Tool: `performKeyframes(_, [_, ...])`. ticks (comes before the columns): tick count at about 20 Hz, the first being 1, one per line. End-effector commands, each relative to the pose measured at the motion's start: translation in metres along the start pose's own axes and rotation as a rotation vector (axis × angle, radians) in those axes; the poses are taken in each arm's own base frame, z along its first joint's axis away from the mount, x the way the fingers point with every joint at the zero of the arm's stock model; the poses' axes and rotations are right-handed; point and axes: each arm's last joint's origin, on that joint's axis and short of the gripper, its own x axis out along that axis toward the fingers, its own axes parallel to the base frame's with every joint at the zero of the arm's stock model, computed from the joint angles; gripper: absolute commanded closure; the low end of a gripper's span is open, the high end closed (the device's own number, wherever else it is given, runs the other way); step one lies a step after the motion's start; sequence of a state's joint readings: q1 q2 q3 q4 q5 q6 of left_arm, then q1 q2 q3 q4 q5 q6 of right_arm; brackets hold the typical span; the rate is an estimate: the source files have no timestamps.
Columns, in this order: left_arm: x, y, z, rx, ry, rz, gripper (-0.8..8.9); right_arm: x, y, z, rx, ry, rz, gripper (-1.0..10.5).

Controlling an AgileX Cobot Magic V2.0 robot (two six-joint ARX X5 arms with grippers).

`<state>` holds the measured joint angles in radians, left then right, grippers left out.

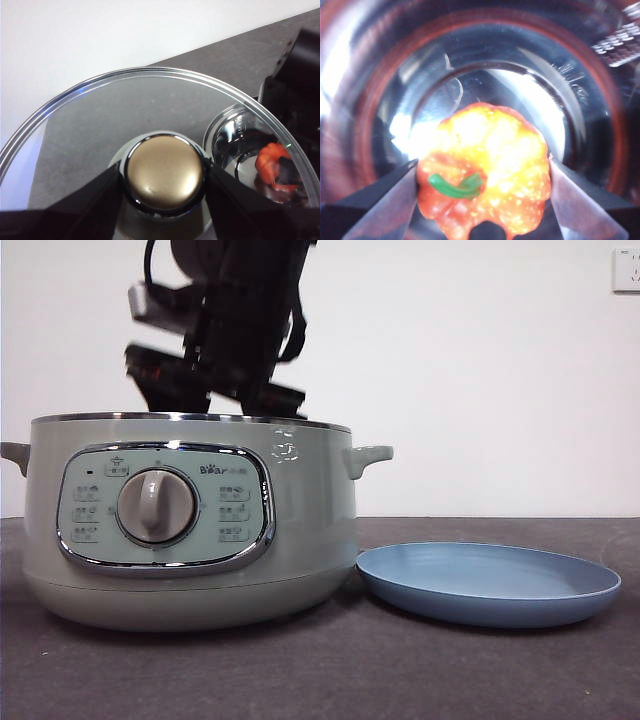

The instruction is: Take the pumpkin out from the steamer,put the pumpkin in the blue plate,close the lid

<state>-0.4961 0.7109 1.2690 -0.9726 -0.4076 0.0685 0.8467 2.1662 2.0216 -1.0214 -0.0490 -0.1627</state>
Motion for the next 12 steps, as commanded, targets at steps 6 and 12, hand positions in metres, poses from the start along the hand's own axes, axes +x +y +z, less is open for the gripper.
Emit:
performKeyframes(6, [-0.006, 0.003, 0.008, -0.034, -0.088, 0.008, 8.22, -0.130, -0.021, -0.038, 0.095, -0.044, -0.045, 9.6])
performKeyframes(12, [-0.006, 0.003, 0.008, -0.037, -0.095, 0.008, 8.22, -0.197, -0.067, -0.090, 0.391, -0.071, -0.139, 9.6])
